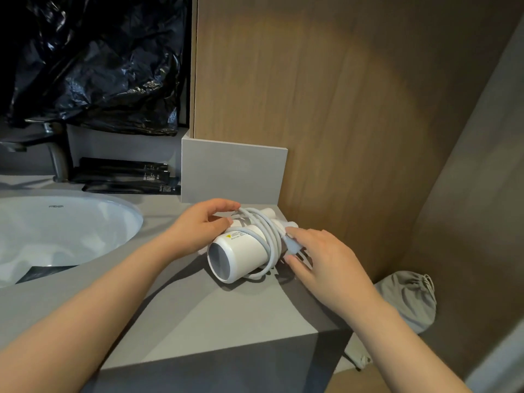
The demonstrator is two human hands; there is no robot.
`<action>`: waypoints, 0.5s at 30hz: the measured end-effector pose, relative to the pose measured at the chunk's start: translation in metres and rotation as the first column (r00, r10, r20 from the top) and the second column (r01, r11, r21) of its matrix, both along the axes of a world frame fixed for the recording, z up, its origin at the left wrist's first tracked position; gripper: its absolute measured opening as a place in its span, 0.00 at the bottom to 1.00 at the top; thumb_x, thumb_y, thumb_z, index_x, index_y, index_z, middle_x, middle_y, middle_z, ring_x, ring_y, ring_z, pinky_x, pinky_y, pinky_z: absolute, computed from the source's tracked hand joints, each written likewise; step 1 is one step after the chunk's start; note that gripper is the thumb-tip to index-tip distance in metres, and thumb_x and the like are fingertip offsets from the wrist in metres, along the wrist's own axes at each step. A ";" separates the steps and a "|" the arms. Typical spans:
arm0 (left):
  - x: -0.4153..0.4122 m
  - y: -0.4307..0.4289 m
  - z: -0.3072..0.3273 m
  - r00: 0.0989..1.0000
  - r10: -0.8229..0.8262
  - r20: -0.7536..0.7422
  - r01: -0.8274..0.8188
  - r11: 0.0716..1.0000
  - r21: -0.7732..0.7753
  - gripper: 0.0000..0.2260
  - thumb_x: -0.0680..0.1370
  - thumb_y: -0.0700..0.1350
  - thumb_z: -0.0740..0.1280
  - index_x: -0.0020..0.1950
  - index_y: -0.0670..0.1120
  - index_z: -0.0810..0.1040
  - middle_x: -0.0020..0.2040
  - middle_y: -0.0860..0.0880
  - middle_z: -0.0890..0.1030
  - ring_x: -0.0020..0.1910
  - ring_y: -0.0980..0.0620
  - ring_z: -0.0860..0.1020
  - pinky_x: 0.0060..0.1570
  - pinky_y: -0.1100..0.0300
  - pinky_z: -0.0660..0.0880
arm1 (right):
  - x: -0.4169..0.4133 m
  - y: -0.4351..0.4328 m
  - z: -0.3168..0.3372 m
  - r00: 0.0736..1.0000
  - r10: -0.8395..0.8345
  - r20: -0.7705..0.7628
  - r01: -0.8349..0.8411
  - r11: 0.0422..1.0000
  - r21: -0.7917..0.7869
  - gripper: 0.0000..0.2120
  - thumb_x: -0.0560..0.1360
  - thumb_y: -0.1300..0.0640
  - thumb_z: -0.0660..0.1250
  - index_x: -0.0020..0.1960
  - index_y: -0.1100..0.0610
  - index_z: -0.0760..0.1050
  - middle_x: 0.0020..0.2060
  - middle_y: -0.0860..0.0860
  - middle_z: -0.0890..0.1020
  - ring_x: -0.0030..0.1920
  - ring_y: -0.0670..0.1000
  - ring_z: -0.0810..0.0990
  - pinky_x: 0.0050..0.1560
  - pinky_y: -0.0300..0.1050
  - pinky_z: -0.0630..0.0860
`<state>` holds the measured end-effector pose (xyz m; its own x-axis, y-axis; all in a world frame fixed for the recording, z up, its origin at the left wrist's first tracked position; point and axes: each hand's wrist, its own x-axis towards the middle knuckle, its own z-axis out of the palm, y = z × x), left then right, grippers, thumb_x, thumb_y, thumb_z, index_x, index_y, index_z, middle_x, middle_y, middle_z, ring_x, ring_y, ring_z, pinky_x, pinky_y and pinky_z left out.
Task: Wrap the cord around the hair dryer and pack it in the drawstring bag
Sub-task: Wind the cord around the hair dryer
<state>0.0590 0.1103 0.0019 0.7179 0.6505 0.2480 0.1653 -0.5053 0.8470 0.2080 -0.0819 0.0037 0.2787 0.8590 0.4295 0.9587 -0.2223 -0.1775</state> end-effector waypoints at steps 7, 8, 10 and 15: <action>0.001 -0.058 0.036 0.994 0.013 -0.108 0.036 0.896 0.442 0.11 0.78 0.44 0.66 0.60 0.50 0.80 0.57 0.54 0.81 0.57 0.55 0.78 0.61 0.54 0.74 | 0.026 -0.064 0.007 0.989 -0.116 0.091 0.123 0.990 -0.070 0.17 0.79 0.45 0.61 0.66 0.44 0.72 0.61 0.41 0.78 0.59 0.42 0.76 0.58 0.37 0.72; 0.003 -0.074 0.039 0.992 -0.011 -0.127 0.071 0.876 0.477 0.11 0.78 0.46 0.66 0.59 0.50 0.80 0.57 0.54 0.80 0.57 0.56 0.78 0.61 0.55 0.74 | 0.031 -0.074 0.003 0.985 -0.140 0.098 0.149 0.985 -0.091 0.16 0.79 0.46 0.61 0.66 0.45 0.73 0.59 0.41 0.78 0.57 0.42 0.77 0.57 0.37 0.74; 0.010 -0.108 0.039 0.985 -0.067 -0.159 0.141 0.842 0.520 0.12 0.76 0.50 0.64 0.58 0.53 0.81 0.56 0.56 0.80 0.55 0.57 0.77 0.60 0.57 0.74 | 0.045 -0.099 -0.006 0.976 -0.194 0.098 0.206 0.970 -0.130 0.16 0.79 0.46 0.61 0.65 0.45 0.73 0.59 0.42 0.79 0.55 0.43 0.78 0.55 0.37 0.75; 0.053 -0.167 0.015 0.924 -0.176 -0.341 0.342 0.779 0.526 0.11 0.78 0.49 0.65 0.60 0.55 0.79 0.58 0.58 0.80 0.56 0.61 0.76 0.58 0.61 0.75 | 0.090 -0.169 -0.039 0.952 -0.289 0.101 0.305 0.917 -0.255 0.13 0.78 0.46 0.61 0.61 0.46 0.76 0.54 0.43 0.81 0.53 0.43 0.78 0.49 0.37 0.74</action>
<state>0.1116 -0.0571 0.0165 0.9285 0.2309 0.2909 0.1260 -0.9327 0.3380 0.2983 -0.2511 -0.0358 0.5194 0.8252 0.2218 0.8482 -0.5294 -0.0166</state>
